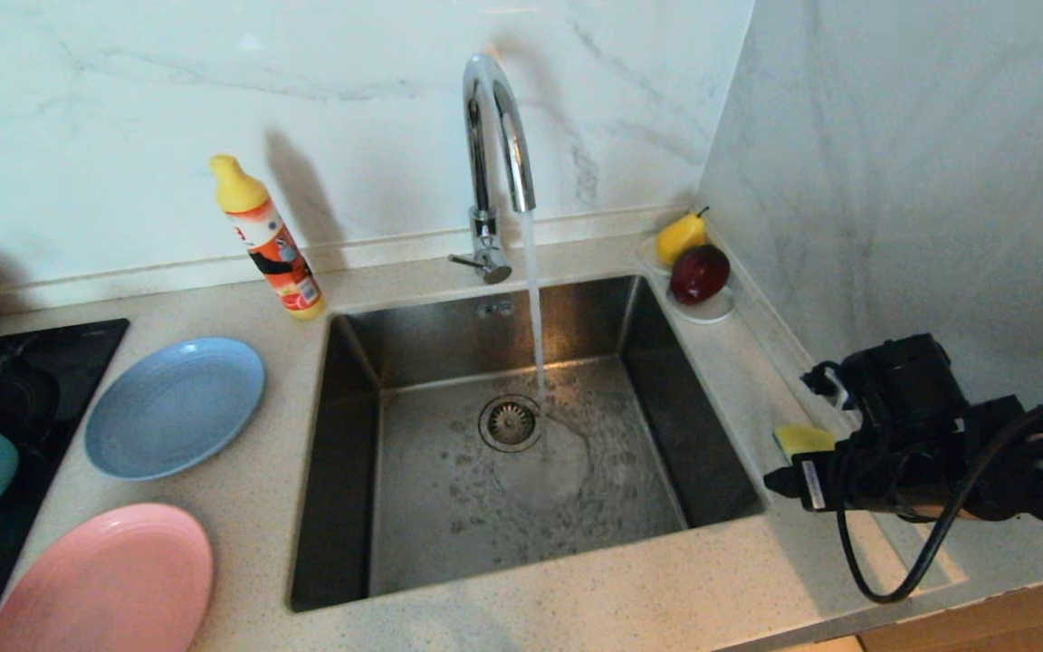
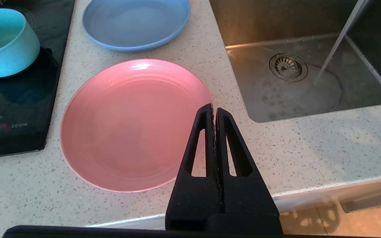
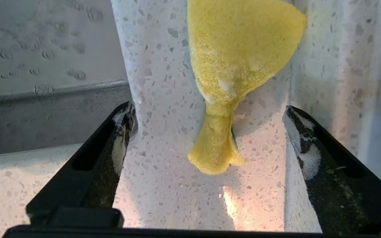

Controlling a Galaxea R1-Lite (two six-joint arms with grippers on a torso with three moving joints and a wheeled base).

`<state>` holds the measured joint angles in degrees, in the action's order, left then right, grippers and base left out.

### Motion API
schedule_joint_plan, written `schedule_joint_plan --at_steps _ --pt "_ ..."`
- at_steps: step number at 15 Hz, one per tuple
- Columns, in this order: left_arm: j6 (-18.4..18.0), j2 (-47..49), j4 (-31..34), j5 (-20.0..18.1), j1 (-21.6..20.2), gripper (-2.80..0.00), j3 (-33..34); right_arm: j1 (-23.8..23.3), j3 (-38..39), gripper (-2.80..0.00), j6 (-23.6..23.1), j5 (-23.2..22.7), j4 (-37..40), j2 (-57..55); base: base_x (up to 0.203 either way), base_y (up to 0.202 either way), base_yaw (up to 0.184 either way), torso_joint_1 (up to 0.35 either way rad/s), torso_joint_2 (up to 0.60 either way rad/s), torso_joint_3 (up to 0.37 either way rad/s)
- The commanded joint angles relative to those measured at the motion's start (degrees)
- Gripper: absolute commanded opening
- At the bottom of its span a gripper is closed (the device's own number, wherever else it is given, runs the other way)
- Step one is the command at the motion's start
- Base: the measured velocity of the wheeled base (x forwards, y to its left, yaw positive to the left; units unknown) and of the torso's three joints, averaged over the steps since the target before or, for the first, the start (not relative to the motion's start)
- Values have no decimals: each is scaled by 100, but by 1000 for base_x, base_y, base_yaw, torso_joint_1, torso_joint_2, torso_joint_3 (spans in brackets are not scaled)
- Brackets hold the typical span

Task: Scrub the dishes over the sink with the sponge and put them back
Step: Pick up a bowl and the sponge

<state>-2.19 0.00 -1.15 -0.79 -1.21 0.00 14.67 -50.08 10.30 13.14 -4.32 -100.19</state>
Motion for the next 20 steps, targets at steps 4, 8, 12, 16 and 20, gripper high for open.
schedule_joint_plan --at_steps 4,8,12,16,20 --pt "0 9 0 0 -11 -280 79 1 77 0 16 -5 -8 5 0 0 0 0 0 0" --pt "0 9 0 0 -11 -280 79 -8 86 -280 33 -13 -61 -79 0 0 0 0 0 0" --pt "0 9 0 0 -11 -280 79 -119 16 -280 121 6 -69 -149 0 0 0 0 0 0" --pt "0 9 0 0 -5 -280 79 -183 7 -280 106 -13 -78 -176 0 0 0 0 0 0" --pt "0 9 0 0 -2 -280 79 -175 -24 -280 121 -13 -74 -137 0 0 0 0 0 0"
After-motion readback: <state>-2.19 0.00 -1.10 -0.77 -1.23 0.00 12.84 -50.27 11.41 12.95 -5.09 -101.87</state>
